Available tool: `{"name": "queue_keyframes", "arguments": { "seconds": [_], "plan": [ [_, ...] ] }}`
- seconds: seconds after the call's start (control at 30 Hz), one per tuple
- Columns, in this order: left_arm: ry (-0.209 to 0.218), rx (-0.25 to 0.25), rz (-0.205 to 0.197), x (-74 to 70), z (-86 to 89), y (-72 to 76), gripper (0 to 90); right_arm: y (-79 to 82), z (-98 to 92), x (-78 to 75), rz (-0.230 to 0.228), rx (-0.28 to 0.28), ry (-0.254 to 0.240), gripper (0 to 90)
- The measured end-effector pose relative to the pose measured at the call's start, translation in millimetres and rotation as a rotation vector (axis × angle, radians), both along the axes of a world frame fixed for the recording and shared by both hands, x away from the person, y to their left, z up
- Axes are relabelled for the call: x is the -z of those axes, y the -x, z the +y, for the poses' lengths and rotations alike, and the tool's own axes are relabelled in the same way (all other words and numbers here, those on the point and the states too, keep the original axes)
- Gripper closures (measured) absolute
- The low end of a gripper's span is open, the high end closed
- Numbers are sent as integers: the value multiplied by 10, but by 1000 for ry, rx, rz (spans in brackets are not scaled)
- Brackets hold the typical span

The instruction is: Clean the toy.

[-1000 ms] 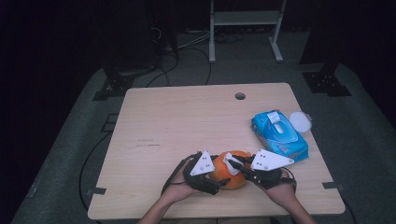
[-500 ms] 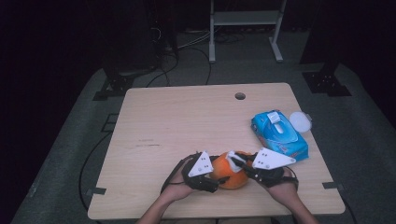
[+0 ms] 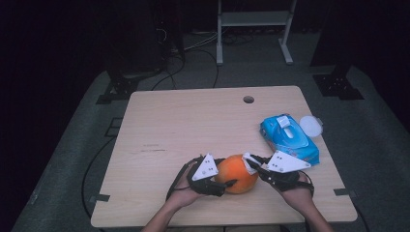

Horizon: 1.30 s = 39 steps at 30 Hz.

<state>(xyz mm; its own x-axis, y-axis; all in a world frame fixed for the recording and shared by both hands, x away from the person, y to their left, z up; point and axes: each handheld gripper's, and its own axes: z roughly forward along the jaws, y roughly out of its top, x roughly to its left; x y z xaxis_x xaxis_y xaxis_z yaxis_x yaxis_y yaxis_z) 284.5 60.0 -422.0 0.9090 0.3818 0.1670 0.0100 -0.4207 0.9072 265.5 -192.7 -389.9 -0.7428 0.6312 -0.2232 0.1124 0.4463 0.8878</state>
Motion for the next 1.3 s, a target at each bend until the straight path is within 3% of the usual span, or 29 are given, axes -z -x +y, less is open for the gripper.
{"name": "queue_keyframes", "arguments": {
  "seconds": [0.07, 0.1, 0.13, 0.17, 0.2, 0.27, 0.3, 0.37, 0.43, 0.5, 0.57, 0.7, 0.8, 0.93, 1.07, 1.17, 1.3],
  "plan": [
    [-21, 9, -56, -22, -15, 27, 301, 32, -7, -70, -7, -19, -39, 789],
    [-44, 19, -67, -13, -20, 31, 295, 45, 12, -86, -7, -32, -49, 789],
    [-94, 35, -59, 34, -35, 22, 279, 58, 47, -81, -13, -41, -40, 789],
    [-109, 43, -36, 63, -42, 8, 229, 72, 124, -35, -22, -50, 11, 790],
    [-96, 51, 1, 84, -38, -7, 175, 75, 164, 2, -26, -56, 41, 790],
    [-42, 48, 107, 81, -1, -62, 114, 80, 231, 74, -21, -66, 48, 790],
    [-26, 42, 133, 69, 20, -82, 121, 85, 256, 86, -7, -76, 31, 790],
    [-39, 48, 87, 77, 25, -59, 189, 127, 328, 68, -27, -87, 38, 789],
    [-52, 62, 30, 88, -28, 9, 231, 170, 397, 48, -11, -127, 7, 789],
    [-110, 79, -29, 74, -86, 72, 235, 182, 461, 55, 7, -165, -7, 788],
    [-129, 77, -49, 65, -88, 87, 243, 168, 470, 61, 15, -176, 0, 788],
    [-91, 71, -17, 83, -46, 46, 246, 95, 308, 33, 5, -114, 2, 788],
    [-88, 76, -16, 84, -66, 47, 239, 51, 171, 27, 14, -62, 6, 788],
    [-119, 88, -34, 74, -114, 76, 241, 95, 240, 27, 34, -87, -24, 789],
    [-140, 96, -48, 78, -97, 96, 242, 162, 435, 42, 34, -146, -4, 788],
    [-122, 93, -31, 87, -59, 59, 247, 107, 367, 35, 40, -131, -1, 789],
    [-94, 86, 2, 114, 16, 7, 246, 31, 148, 43, 34, -50, 3, 789]
  ]
}}
